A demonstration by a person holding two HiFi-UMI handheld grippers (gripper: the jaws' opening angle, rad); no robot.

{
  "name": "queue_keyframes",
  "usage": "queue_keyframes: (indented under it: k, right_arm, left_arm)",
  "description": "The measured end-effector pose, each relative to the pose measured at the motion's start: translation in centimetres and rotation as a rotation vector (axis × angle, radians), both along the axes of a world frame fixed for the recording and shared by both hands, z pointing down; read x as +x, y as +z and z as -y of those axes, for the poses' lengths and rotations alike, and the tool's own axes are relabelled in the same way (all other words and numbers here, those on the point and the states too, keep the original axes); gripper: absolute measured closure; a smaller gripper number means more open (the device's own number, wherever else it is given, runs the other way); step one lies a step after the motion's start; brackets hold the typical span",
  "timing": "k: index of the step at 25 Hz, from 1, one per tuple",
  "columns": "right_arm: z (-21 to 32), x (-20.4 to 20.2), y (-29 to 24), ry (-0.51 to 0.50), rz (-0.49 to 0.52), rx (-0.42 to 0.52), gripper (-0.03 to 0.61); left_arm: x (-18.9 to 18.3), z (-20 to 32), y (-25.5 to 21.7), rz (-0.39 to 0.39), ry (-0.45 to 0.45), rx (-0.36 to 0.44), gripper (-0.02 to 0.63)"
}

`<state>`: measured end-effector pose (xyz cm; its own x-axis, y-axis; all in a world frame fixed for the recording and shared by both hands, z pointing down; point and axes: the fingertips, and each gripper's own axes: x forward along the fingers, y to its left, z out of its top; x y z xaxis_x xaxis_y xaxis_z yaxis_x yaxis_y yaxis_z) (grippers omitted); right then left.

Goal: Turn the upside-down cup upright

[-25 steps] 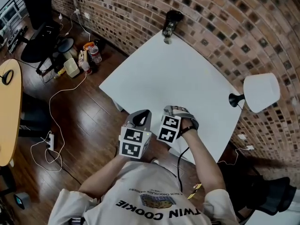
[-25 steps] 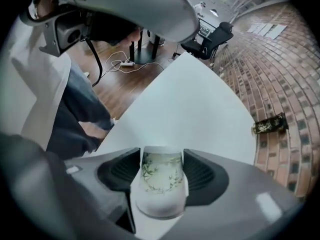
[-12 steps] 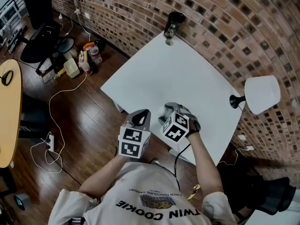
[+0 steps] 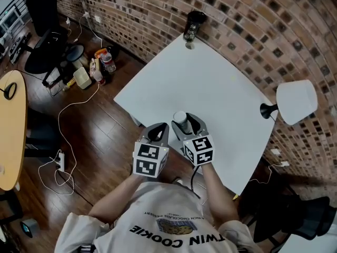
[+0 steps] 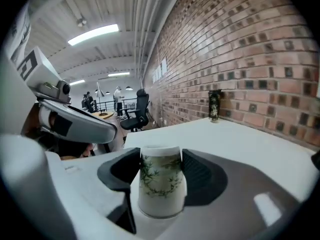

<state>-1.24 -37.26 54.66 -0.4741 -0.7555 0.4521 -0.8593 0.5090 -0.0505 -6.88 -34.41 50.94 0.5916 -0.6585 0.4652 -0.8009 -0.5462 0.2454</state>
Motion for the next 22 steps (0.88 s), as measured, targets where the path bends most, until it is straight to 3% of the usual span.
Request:
queue_keyframes:
  k: [9,22]
  right_arm:
    - [-0.3,1.5,1.0,0.151,0.043,0.124,0.321]
    - [-2.0,2.2,2.2,0.102,0.008,0.032,0.321]
  left_arm:
    - [0.5,-0.7,0.1,0.028,0.015,0.011,0.607]
    - [2.2,-1.6,-0.3,0.041,-0.012,0.017,0.607]
